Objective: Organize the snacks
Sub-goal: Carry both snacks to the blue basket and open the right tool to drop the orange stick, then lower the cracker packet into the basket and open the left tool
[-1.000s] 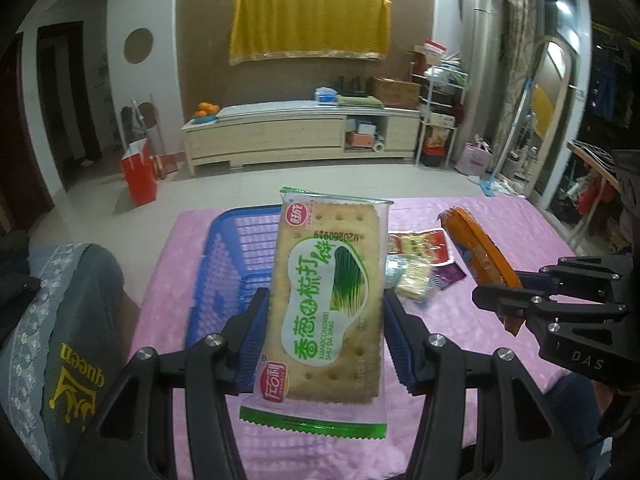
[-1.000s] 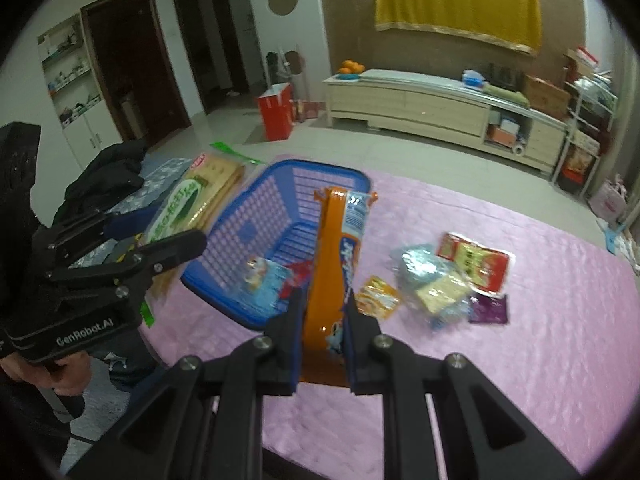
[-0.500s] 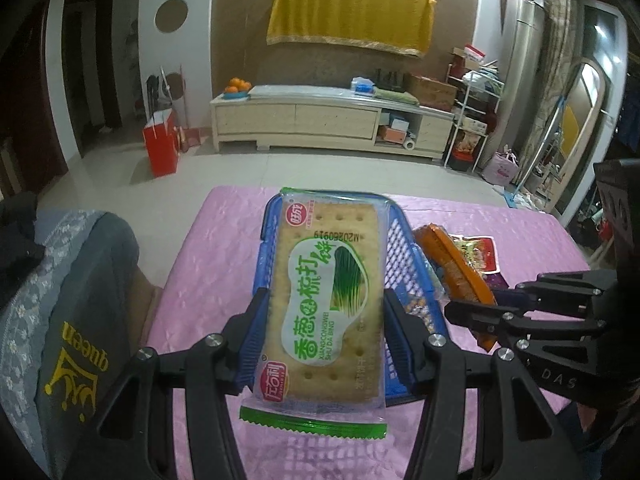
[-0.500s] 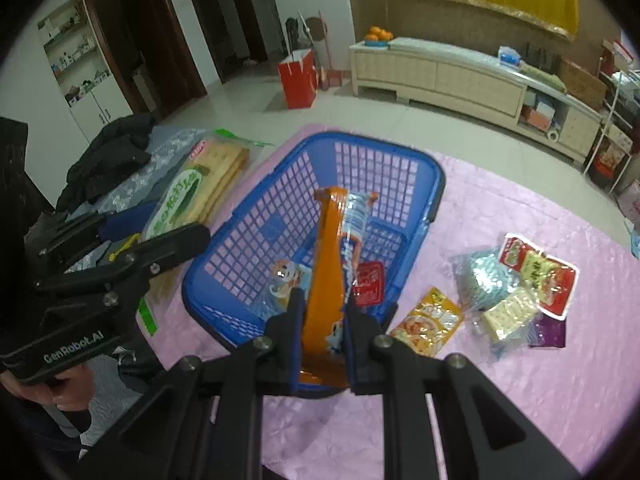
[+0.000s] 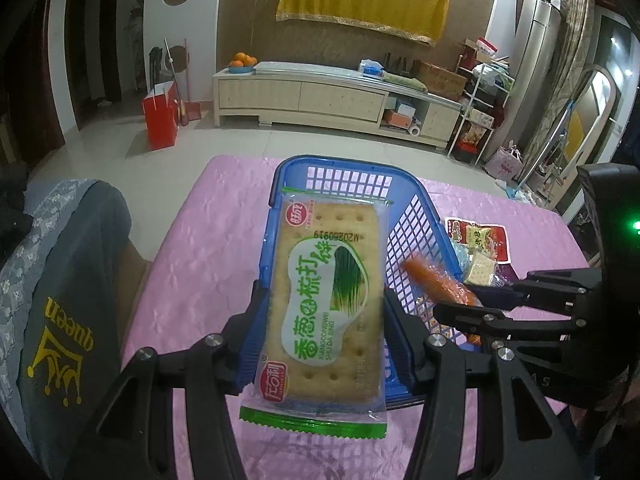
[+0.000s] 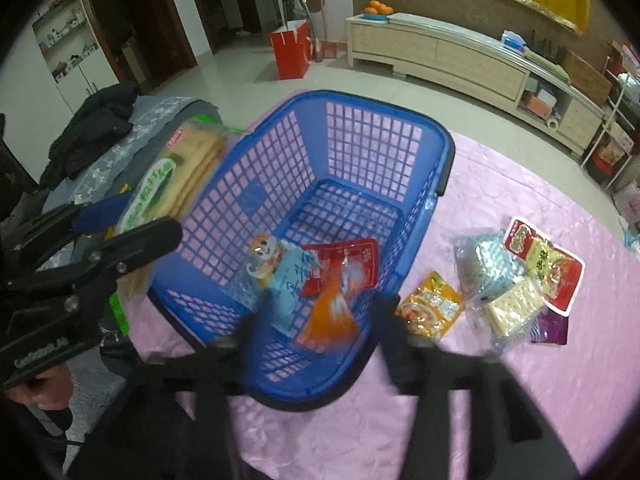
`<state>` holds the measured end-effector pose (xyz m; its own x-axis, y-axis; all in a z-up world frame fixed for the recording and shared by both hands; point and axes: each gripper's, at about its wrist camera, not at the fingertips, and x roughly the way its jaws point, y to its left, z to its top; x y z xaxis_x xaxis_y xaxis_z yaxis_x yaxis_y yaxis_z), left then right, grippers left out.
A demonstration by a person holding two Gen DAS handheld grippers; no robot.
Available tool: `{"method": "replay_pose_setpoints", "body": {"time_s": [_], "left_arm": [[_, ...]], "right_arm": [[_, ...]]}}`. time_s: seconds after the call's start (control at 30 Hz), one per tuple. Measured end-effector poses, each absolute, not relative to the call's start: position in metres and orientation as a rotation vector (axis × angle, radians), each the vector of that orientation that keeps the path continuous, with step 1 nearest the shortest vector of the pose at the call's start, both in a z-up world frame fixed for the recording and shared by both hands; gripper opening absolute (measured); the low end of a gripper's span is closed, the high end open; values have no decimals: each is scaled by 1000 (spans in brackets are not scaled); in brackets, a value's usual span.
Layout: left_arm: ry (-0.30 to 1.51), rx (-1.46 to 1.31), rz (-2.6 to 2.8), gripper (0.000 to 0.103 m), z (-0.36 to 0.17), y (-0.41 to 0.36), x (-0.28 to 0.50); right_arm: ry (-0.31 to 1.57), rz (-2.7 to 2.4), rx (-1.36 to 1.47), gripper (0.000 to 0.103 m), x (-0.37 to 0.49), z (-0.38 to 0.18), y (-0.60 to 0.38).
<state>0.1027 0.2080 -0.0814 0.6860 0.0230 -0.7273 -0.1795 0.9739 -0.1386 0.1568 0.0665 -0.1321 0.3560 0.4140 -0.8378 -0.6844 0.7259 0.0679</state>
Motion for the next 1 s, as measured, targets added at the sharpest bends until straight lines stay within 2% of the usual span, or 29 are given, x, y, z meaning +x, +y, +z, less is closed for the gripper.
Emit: {"method": "replay_pose_setpoints", "body": {"time_s": [0.4,1.0], "left_arm": [[820,-185,81,52,-78,192,101],[885,-157,20,52,-99,171,138]], "right_arm": [[874,641,-296,72,151,-115,40],[898,578,-233,72,174,-124,8]]}}
